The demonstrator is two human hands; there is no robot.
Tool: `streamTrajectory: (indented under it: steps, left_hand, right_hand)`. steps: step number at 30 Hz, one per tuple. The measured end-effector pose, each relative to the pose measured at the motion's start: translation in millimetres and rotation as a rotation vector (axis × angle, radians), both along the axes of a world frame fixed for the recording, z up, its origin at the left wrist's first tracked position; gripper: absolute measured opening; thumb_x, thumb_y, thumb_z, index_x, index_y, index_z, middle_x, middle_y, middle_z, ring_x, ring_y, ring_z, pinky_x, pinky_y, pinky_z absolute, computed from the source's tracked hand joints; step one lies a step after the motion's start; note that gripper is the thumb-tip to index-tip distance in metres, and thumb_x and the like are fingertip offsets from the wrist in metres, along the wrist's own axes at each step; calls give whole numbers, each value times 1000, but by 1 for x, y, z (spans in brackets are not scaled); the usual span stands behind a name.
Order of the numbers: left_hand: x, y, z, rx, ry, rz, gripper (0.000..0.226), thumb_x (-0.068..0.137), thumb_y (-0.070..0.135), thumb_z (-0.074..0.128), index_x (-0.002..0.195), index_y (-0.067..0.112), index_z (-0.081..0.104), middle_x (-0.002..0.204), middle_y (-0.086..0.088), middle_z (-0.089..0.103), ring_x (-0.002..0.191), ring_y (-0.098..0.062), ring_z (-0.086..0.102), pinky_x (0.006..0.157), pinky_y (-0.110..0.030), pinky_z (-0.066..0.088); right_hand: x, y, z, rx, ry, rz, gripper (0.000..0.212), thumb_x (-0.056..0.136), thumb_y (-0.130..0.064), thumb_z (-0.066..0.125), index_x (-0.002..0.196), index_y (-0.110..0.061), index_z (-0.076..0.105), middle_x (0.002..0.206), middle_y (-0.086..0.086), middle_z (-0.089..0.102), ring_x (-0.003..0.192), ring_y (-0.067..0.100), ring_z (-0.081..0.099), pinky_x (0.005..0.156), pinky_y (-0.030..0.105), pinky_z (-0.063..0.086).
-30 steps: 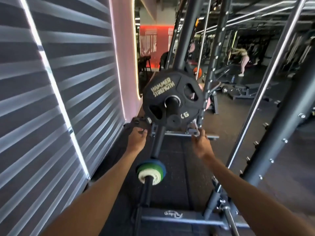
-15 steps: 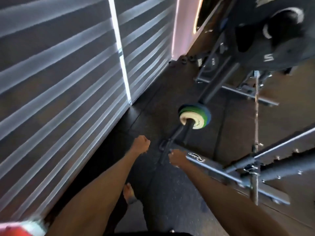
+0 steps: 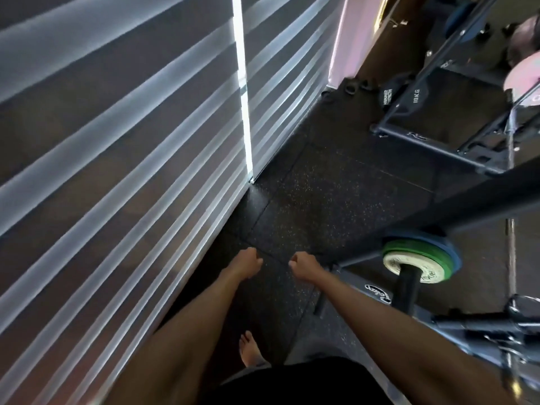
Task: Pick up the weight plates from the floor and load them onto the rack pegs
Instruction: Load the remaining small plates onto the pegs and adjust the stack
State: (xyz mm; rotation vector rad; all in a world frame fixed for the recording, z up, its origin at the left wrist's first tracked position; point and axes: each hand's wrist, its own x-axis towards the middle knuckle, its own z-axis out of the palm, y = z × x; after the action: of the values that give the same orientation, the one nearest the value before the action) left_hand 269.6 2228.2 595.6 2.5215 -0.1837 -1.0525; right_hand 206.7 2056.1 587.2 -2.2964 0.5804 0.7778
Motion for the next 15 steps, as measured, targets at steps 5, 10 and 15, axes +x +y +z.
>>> streamTrajectory:
  steps: [5, 10, 15]
  left_hand:
    - [90, -39, -7, 21, 5, -151, 29, 98, 27, 51, 113, 4, 60, 111, -17, 68, 99, -31, 67, 81, -35, 53]
    - [202, -99, -28, 55, -27, -262, 33, 97, 30, 52, 116, 4, 60, 121, -18, 64, 112, -32, 61, 89, -35, 48]
    - [317, -178, -17, 49, -8, -313, 31, 97, 24, 49, 115, 3, 63, 117, -16, 67, 109, -32, 63, 89, -36, 49]
  right_hand:
    - [85, -24, -2, 38, 30, -100, 31, 99, -24, 50, 118, -4, 65, 123, 19, 66, 115, 35, 61, 92, 37, 49]
    - [185, -77, -29, 70, 63, -160, 30, 96, -19, 49, 106, 1, 68, 114, 21, 70, 108, 36, 65, 88, 40, 52]
    - [288, -147, -29, 83, 83, -230, 29, 99, -24, 50, 117, -6, 63, 122, 16, 67, 113, 33, 62, 91, 36, 48]
